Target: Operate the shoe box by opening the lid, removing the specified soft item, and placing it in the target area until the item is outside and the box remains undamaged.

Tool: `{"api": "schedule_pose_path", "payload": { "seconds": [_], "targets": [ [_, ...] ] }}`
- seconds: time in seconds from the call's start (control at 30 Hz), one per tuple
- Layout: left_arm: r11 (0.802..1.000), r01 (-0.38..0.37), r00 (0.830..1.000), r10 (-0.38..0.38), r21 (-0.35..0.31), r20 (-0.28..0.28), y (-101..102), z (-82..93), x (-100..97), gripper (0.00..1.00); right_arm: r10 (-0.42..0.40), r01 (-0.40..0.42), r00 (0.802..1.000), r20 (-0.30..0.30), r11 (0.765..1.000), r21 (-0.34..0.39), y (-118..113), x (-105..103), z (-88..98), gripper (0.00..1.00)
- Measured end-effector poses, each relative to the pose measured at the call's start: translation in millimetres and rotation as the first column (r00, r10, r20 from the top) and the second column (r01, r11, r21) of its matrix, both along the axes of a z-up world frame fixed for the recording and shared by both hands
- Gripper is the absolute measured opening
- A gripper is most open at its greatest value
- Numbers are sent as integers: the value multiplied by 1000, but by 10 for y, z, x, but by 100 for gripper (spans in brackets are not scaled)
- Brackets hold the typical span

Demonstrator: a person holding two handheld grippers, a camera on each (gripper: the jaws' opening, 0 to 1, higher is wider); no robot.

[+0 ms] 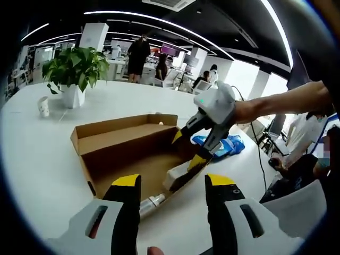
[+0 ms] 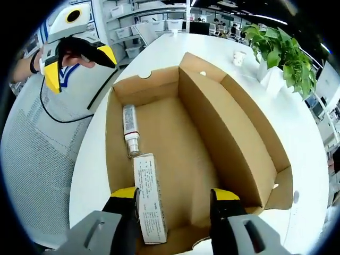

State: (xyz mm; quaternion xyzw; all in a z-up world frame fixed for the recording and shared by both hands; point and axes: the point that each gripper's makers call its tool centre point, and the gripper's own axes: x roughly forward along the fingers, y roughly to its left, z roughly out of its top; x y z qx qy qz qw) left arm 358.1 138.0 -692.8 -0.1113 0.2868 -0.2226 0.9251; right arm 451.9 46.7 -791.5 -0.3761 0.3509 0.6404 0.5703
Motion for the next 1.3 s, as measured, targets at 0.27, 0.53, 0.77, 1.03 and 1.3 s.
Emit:
{"api": "schedule_pose_path", "payload": {
  "seconds": [0.27, 0.53, 0.77, 1.03, 1.3],
  "targets": [
    [1000, 6, 1000, -6, 3, -1, -41, 14, -18, 49, 52, -52, 999, -7, 998, -21, 46, -148, -71, 49],
    [1000, 5, 1000, -5, 5, -1, -51, 26, -30, 49, 57, -55, 998, 26, 995, -81, 37, -131, -188, 42],
    [1000, -4, 1000, 4, 0, 4, -46, 51, -21, 49, 57, -51, 998, 41, 989, -136, -1, -148, -282, 34],
    [1000, -7, 1000, 7, 0, 3, -20, 41, -17, 49, 32, -25, 999, 33, 978, -205, -83, -247, -392, 20],
    [1000, -9, 1000, 9, -5, 1, -2, 29, -5, 49, -5, 5, 1000, 2, 984, -180, -73, -209, -388, 17]
  ]
}}
